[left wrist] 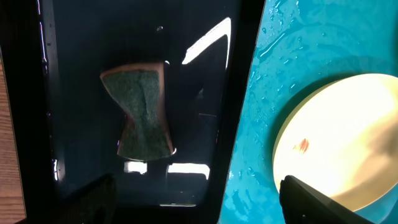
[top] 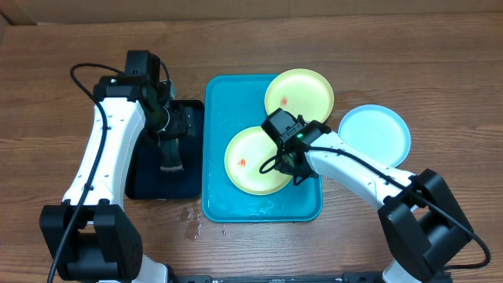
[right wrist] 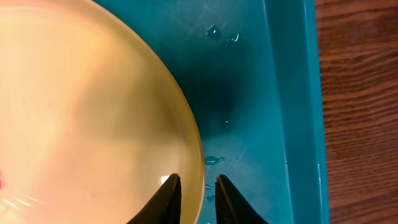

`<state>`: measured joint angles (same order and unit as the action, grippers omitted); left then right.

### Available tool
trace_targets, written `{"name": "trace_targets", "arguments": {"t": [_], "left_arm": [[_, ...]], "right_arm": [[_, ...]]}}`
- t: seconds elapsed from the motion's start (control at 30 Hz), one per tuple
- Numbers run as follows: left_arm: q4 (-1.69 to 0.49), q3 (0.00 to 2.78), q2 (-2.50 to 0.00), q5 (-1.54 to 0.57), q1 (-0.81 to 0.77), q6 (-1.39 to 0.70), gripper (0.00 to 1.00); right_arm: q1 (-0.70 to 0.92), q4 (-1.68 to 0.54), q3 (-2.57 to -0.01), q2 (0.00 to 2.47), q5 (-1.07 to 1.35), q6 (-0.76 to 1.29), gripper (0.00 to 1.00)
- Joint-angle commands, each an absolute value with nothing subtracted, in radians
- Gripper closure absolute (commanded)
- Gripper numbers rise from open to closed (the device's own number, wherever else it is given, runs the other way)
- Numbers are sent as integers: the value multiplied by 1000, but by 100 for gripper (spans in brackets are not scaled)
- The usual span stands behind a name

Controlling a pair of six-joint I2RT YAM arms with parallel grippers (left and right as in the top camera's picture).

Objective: Clean dirty plates on tray and stack at the side
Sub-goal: 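Slide the yellow plate toward the tray center with the right gripper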

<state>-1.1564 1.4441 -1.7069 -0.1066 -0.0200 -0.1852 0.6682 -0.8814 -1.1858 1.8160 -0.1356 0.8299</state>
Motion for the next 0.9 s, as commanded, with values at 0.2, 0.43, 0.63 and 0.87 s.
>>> {"name": "trace_targets", "arguments": {"t": [0.2, 0.43, 0.63, 0.87], "left_arm": [[-1163, 1434, -1721, -95, -27, -203, 16], [-1176, 1433, -1721, 51, -27, -273, 25], [-1149, 1397, -1721, 102, -27, -332, 34], [-1031, 1262, -1721, 58, -28, -393, 60]], "right_arm": [[666, -794, -1106, 1797, -145, 845, 85], [666, -790, -1106, 1797, -146, 841, 94], [666, -790, -1106, 1797, -146, 838, 94], [666, -786, -1106, 1797, -146, 838, 94]]}}
